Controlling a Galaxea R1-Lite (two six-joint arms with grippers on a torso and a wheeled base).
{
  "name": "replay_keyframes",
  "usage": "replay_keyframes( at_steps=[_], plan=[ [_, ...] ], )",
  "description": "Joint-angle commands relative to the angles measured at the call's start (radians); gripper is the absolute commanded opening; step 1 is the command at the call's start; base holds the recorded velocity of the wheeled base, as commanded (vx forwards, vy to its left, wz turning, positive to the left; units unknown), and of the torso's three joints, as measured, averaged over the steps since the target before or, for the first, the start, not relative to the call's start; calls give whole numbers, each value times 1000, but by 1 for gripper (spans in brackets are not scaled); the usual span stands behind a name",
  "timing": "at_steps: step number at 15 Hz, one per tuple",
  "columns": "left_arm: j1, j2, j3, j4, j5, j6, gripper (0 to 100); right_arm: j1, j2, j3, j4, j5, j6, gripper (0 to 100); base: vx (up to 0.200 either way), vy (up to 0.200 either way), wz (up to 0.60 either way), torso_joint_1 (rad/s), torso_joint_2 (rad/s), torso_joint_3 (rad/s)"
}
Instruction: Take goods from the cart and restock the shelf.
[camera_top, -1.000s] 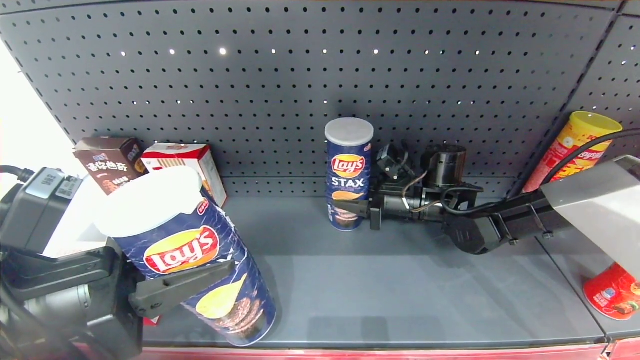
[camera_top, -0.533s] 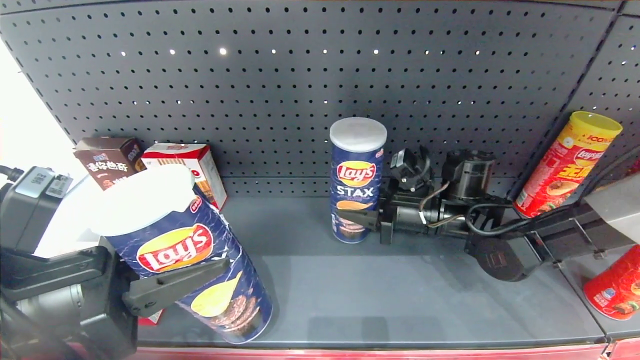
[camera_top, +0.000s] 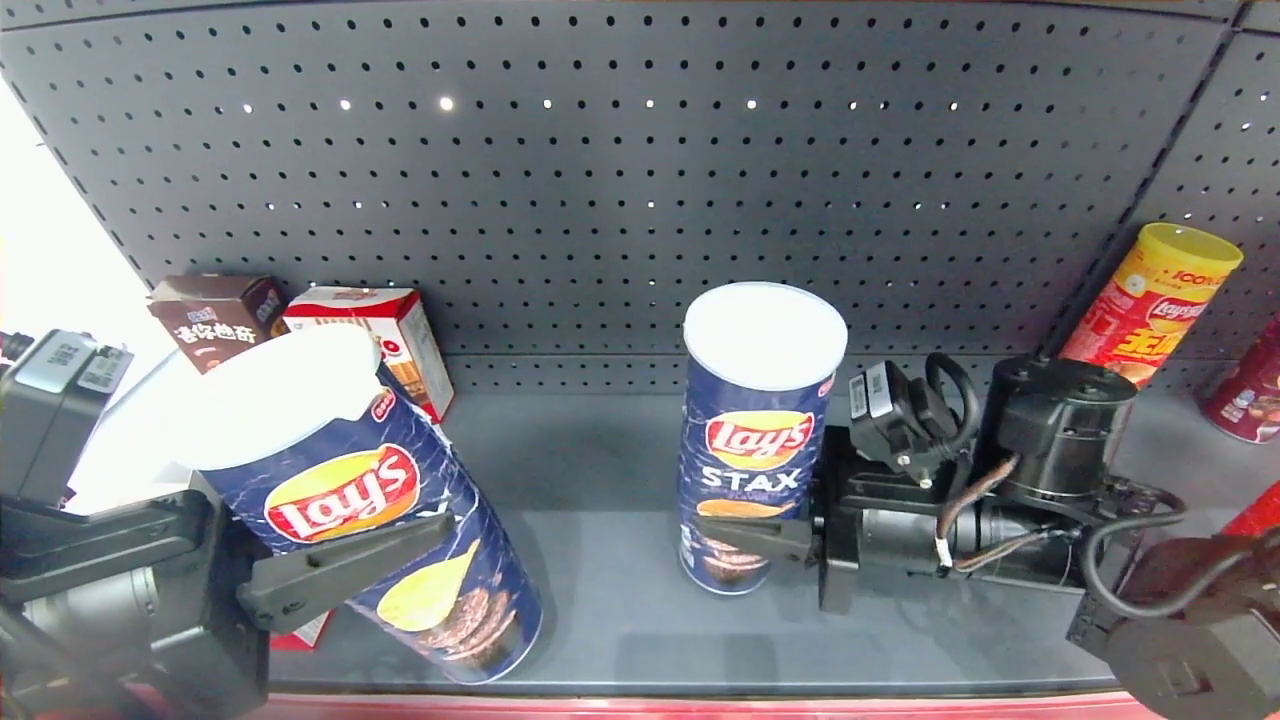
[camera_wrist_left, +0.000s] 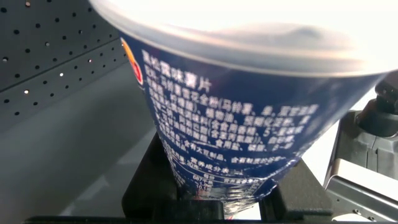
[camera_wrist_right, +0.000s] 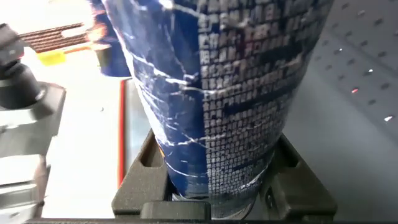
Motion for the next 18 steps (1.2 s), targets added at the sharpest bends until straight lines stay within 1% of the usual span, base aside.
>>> replay_keyframes(
  at_steps=[1,4,6,14,15,18],
  plan=[
    [-1,2,0,0,0,0,0,24,-41,56,-6,-15,0,0,0,0,0,0,0,0],
    [-1,3,-2,0,1,0,0,24,19,110,-95,-15,0,0,0,0,0,0,0,0],
    [-1,3,1,0,1,0,0,25,71,108,-132,-16,0,0,0,0,0,0,0,0],
    [1,2,4,0,1,-1,0,35,116,125,-155,-16,-5,0,0,0,0,0,0,0],
    [1,2,6,2,1,-1,0,35,116,139,-173,-22,-5,100,0,0,0,0,0,0],
    [-1,2,4,2,1,-1,0,33,84,162,-178,-50,-5,100,0,0,0,0,0,0]
  ],
)
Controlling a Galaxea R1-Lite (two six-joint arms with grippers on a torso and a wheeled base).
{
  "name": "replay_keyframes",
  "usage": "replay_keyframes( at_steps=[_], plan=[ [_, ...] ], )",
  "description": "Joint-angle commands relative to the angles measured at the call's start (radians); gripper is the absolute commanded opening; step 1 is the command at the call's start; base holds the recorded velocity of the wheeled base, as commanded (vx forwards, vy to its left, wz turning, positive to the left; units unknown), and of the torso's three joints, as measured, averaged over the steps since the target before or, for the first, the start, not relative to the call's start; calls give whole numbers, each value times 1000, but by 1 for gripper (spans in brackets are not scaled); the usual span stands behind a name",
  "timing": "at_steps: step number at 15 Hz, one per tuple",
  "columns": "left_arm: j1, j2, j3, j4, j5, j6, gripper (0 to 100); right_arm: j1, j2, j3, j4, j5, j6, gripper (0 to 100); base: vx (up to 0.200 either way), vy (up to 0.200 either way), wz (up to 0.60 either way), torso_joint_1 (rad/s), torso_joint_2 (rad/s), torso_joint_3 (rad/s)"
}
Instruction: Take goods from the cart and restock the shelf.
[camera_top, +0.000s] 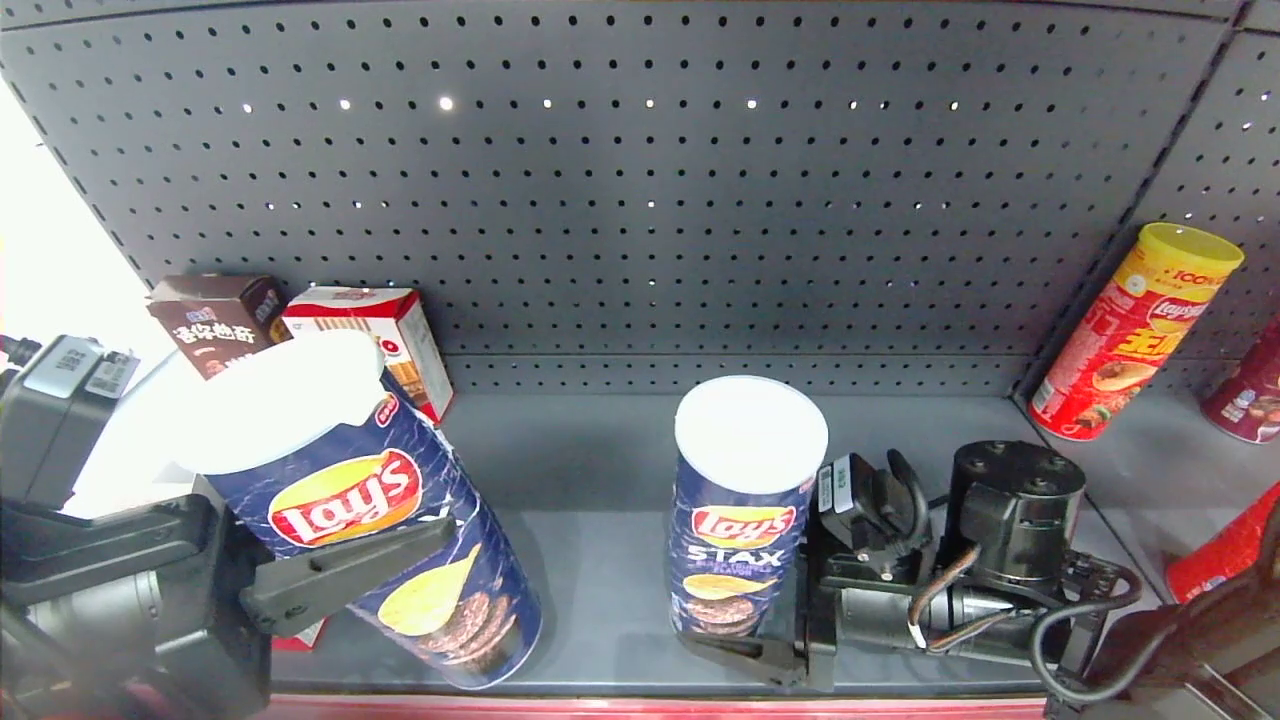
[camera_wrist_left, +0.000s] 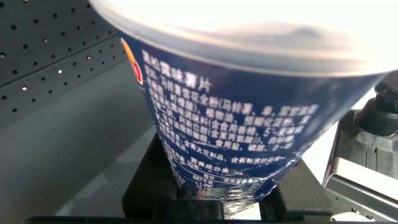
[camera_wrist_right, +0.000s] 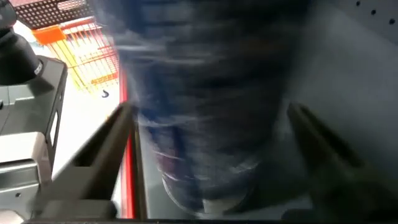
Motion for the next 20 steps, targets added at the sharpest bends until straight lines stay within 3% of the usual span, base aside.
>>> replay_keyframes(
  at_steps=[1,4,7,11,12,14,17,18,20],
  plan=[
    [-1,1,-1,0,-1,0,0,-2,-24,12,-2,1,-1,100,0,0,0,0,0,0],
    [-1,1,-1,-2,-1,1,0,-5,-185,75,0,-27,12,100,0,0,0,0,0,0],
    [-1,-4,2,-2,-1,1,0,-31,-424,187,9,-122,70,100,0,0,0,0,0,0],
    [-1,-15,2,-2,-1,3,0,-169,-660,328,21,-202,93,100,0,0,0,0,0,0],
    [-2,-22,4,-2,-1,3,0,-243,-776,398,67,-220,93,100,0,0,0,0,0,0],
    [-4,-27,4,-2,-1,3,0,-287,-938,475,175,-266,93,100,0,0,0,0,0,0],
    [-5,-39,7,0,-1,5,0,-289,-1199,530,446,-419,114,100,0,0,0,0,0,0],
    [-7,-46,16,-2,-1,6,0,-290,-1389,530,647,-488,148,100,0,0,0,0,0,0],
    [-5,-70,42,-2,-1,6,0,-299,-1645,529,919,-558,159,100,0,0,0,0,0,0]
  ],
)
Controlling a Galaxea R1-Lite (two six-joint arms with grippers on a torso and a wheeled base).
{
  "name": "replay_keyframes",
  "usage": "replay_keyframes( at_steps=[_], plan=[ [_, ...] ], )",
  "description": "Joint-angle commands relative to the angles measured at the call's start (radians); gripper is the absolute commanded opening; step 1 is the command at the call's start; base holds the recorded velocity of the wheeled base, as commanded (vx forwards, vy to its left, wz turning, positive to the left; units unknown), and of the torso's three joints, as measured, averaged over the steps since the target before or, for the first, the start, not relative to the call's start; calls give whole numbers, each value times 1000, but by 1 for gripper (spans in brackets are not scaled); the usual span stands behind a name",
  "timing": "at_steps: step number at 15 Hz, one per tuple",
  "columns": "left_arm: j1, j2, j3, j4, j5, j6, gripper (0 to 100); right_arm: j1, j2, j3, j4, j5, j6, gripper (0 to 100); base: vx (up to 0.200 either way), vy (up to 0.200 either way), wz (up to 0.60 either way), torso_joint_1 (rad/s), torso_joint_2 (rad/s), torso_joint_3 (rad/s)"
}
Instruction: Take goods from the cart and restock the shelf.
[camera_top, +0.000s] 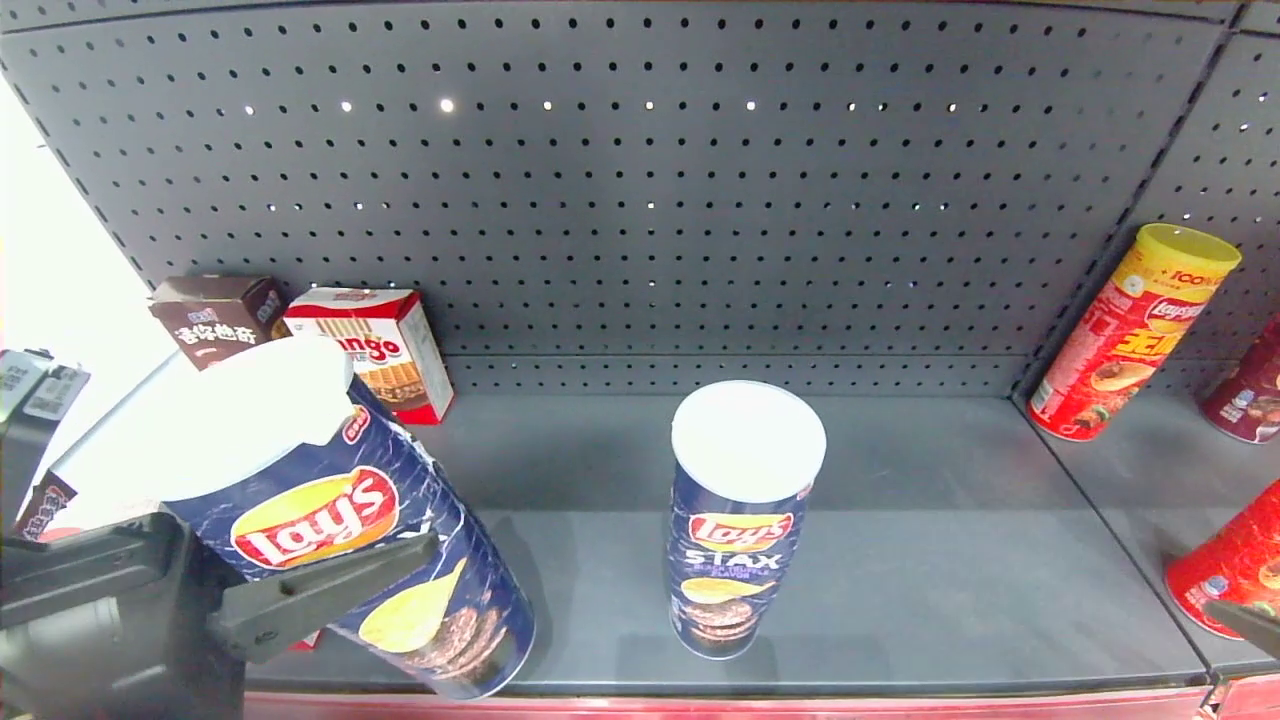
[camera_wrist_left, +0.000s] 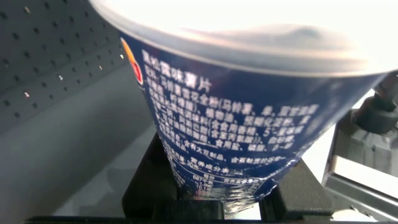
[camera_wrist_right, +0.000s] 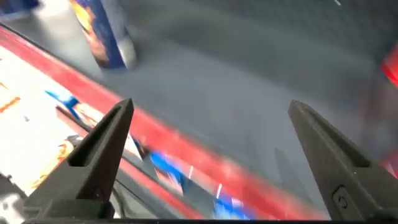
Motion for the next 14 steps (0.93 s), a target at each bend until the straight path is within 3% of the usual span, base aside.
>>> replay_keyframes(
  at_steps=[1,2,4,10,14],
  plan=[
    [3,-33,30,-1,0,-2,0,-22,-530,20,441,-133,26,100,0,0,0,0,0,0],
    [3,-47,48,0,0,-2,0,-23,-623,14,591,-173,49,100,0,0,0,0,0,0],
    [3,-54,51,0,0,-3,0,-36,-623,24,571,-217,91,100,0,0,0,0,0,0],
    [-3,-54,51,2,1,-2,0,-39,-623,24,571,-220,97,100,0,0,0,0,0,0],
    [-5,-53,-11,19,-2,-11,0,-39,-623,24,571,-220,98,100,0,0,0,0,0,0]
  ],
)
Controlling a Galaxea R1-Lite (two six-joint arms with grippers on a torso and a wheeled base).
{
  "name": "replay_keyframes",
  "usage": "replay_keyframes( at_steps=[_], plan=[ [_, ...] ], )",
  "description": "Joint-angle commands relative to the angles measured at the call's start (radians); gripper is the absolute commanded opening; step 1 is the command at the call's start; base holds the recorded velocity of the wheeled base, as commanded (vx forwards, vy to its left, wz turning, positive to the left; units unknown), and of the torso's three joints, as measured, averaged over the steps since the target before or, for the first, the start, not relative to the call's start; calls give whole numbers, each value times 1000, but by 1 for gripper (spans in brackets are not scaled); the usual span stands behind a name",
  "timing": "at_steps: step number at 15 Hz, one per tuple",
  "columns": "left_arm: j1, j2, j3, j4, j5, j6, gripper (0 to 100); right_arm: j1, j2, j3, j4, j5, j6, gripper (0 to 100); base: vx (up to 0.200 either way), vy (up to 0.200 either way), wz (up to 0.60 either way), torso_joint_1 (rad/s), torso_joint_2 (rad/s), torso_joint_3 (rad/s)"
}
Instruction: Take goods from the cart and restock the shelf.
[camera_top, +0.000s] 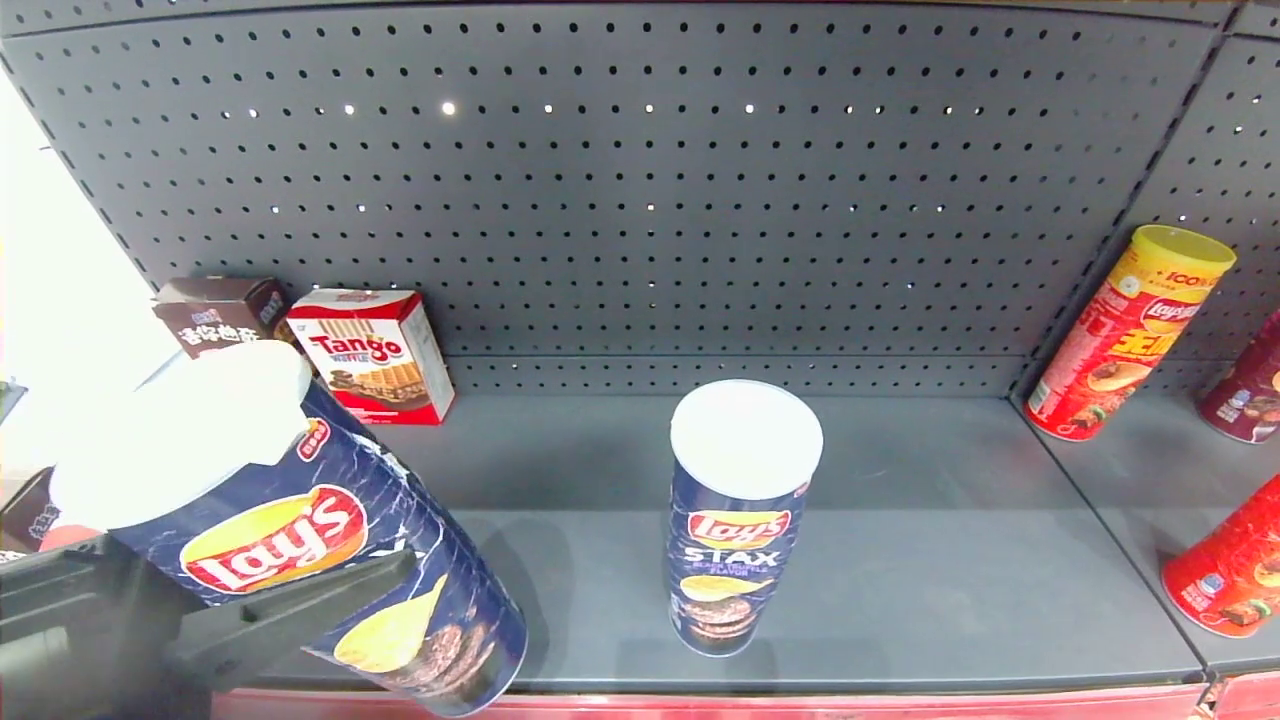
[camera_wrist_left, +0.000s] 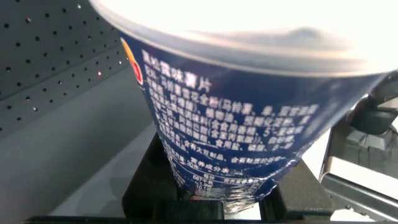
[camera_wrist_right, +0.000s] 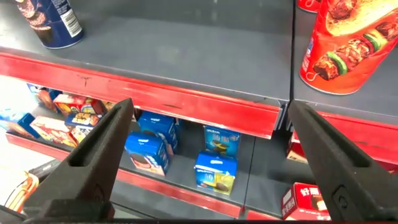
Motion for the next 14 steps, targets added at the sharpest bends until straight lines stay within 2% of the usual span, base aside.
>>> replay_keyframes(
  at_steps=[1,3,4,6,7,8,9,10,14],
  plan=[
    [-2,7,-38,26,-3,-17,0,2,1,0,0,0,-1,100,0,0,0,0,0,0],
    [-34,19,-117,118,-15,-22,0,1,1,0,0,0,-1,100,0,0,0,0,0,0],
    [-69,42,-206,215,-13,-22,0,1,1,0,0,0,-1,100,0,0,0,0,0,0],
    [-74,92,-301,271,-18,-20,0,1,1,0,0,0,-1,100,0,0,0,0,0,0],
    [-83,157,-361,274,-18,-11,0,1,1,0,0,0,-1,100,0,0,0,0,0,0],
    [-80,172,-373,274,-13,-2,0,1,1,0,0,0,-1,100,0,0,0,0,0,0],
    [-72,209,-395,273,22,21,0,1,1,0,0,0,-1,100,0,0,0,0,0,0],
    [-83,272,-446,276,99,73,0,1,1,0,0,0,-1,100,0,0,0,0,0,0],
    [-114,431,-544,276,82,101,0,1,1,0,0,0,-1,100,0,0,0,0,0,0]
  ],
)
